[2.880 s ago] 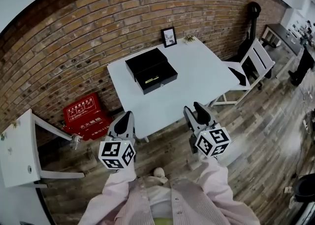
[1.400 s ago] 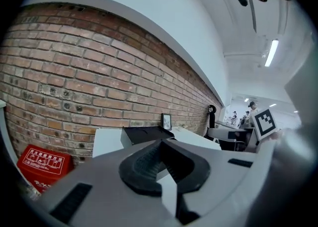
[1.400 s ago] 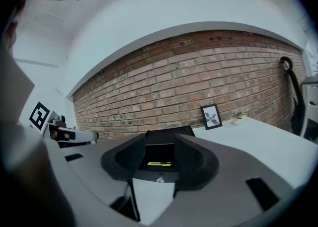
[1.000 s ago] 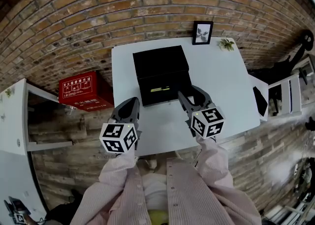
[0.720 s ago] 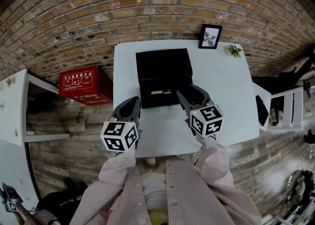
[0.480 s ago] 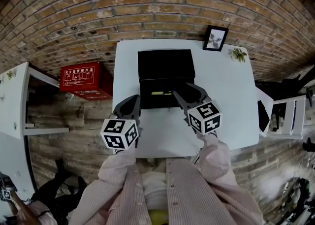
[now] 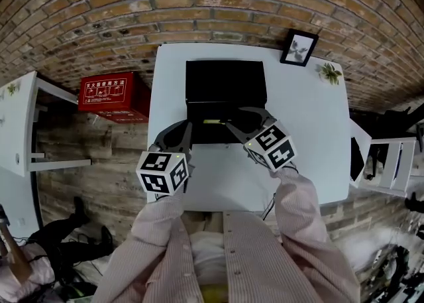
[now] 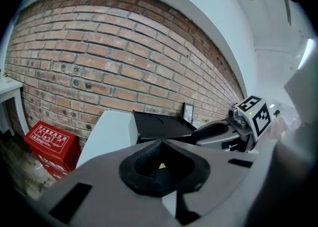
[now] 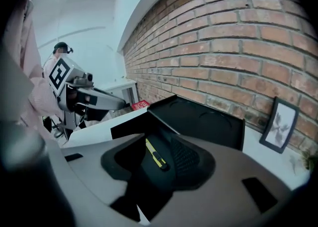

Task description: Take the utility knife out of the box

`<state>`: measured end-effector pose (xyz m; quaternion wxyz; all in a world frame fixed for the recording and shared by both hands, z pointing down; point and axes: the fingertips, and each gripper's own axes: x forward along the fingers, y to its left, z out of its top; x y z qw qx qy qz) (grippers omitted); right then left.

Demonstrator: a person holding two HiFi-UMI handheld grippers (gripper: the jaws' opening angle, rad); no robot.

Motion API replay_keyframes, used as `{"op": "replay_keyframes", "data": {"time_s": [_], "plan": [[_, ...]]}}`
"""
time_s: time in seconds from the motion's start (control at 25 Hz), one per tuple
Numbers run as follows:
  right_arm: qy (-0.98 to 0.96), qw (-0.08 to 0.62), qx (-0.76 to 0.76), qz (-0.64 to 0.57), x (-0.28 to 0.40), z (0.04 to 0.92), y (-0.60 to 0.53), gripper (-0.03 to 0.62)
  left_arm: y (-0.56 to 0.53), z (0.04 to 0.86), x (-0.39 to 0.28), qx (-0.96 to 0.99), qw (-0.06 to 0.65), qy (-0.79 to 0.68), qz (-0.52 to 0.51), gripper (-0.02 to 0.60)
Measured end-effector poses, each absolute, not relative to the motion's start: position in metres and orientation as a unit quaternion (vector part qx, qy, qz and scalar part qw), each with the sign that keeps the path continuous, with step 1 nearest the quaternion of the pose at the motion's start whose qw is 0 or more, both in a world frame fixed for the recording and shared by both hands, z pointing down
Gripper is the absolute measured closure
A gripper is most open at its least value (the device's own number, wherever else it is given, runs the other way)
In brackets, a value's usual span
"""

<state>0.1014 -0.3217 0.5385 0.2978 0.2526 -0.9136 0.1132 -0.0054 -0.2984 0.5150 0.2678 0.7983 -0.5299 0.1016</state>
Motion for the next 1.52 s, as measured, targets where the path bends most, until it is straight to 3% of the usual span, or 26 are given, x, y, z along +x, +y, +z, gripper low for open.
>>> {"op": "replay_keyframes", "data": {"time_s": [0.88, 1.28, 1.52], "plan": [[-0.856, 0.509, 0.078, 0.044, 0.077, 0.612, -0.314, 0.431, -0.311, 0.544, 0.011, 0.816, 0.320, -0.468, 0.117, 0.589], [-0.848, 0.525, 0.053, 0.041, 0.072, 0.623, -0.310, 0.438, -0.313, 0.549, 0.010, 0.814, 0.330, -0.463, 0.116, 0.589], [-0.849, 0.525, 0.041, 0.033, 0.072, 0.624, -0.304, 0.484, -0.312, 0.550, 0.012, 0.815, 0.331, -0.461, 0.119, 0.589]]}}
